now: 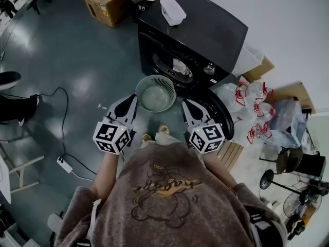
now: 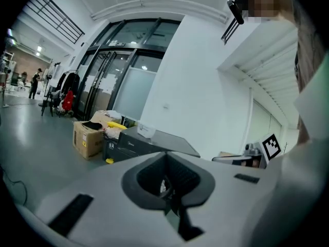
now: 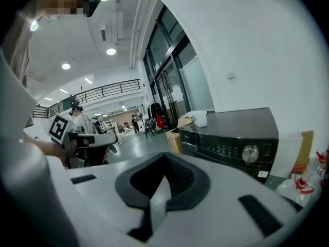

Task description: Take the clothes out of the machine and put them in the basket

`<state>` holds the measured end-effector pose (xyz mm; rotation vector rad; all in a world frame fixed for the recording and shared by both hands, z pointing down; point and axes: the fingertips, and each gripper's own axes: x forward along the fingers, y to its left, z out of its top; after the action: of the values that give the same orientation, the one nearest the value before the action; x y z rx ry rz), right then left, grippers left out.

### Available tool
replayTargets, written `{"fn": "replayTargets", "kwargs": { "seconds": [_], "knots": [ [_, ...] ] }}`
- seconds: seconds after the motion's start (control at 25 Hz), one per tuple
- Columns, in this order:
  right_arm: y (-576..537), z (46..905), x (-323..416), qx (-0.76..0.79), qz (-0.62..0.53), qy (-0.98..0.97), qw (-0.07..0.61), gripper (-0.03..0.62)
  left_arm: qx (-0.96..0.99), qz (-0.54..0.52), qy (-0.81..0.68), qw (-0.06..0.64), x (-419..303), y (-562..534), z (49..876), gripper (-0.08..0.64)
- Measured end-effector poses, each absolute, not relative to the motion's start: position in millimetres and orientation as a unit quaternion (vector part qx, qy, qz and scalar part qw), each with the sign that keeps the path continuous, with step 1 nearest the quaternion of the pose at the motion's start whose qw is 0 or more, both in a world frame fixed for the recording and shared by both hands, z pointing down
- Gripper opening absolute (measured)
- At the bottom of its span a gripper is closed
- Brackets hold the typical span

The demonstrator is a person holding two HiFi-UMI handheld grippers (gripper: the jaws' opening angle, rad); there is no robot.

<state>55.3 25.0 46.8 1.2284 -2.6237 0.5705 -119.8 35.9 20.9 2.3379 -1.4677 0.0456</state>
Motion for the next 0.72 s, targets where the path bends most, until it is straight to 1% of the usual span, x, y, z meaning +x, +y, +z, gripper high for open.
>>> {"fn": "replayTargets", "kwargs": {
  "seconds": [0.48, 0.72],
  "knots": [
    [-72, 54, 63, 0.392, 0.215, -0.892, 0.07, -0.003, 0.833, 0.008, -0.514, 0.205, -101, -64, 34, 0.005],
    [-109, 63, 62, 0.4, 0.231, -0.884, 0.073, -0.003, 0.854, 0.044, -0.478, 0.2, -90, -105, 40, 0.005]
  ]
}}
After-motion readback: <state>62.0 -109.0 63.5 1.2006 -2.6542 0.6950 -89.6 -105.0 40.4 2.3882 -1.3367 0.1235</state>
